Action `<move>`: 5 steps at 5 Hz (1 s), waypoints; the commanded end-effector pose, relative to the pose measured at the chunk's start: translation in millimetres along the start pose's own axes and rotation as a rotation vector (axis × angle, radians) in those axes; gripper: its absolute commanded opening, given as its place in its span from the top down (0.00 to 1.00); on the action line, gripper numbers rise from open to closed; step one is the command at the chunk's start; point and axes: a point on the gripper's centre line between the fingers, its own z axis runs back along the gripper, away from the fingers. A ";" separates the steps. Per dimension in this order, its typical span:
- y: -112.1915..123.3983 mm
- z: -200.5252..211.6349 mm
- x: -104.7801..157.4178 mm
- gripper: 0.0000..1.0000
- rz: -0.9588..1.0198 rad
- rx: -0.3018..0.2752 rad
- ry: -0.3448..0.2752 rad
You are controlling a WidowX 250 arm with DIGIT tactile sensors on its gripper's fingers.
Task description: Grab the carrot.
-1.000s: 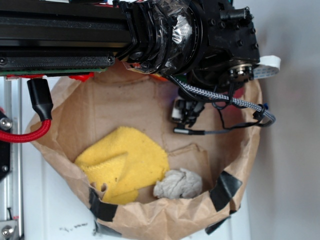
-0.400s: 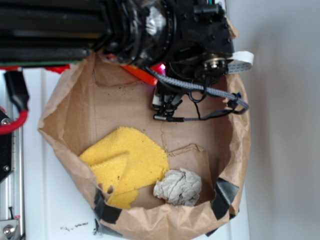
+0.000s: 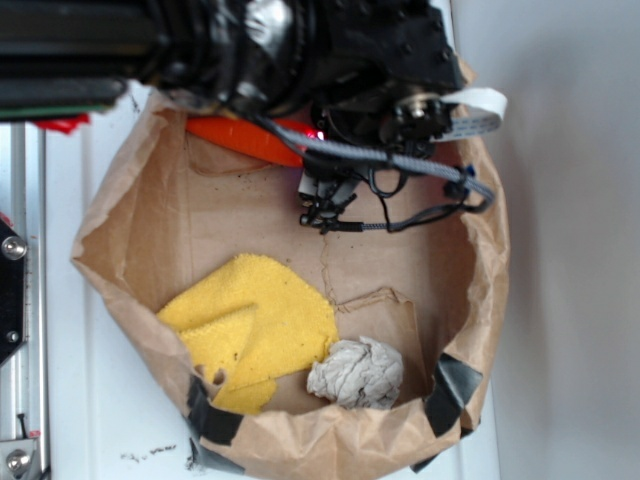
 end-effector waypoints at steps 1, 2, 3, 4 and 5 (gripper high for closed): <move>11.8 55.0 -7.2 1.00 0.062 0.012 -0.057; 11.2 89.0 -10.2 1.00 0.071 -0.055 -0.047; 9.0 109.7 -2.3 1.00 0.098 -0.075 -0.042; -2.0 130.3 -10.8 1.00 0.106 -0.127 -0.064; -22.5 150.6 -14.4 1.00 0.111 -0.141 -0.093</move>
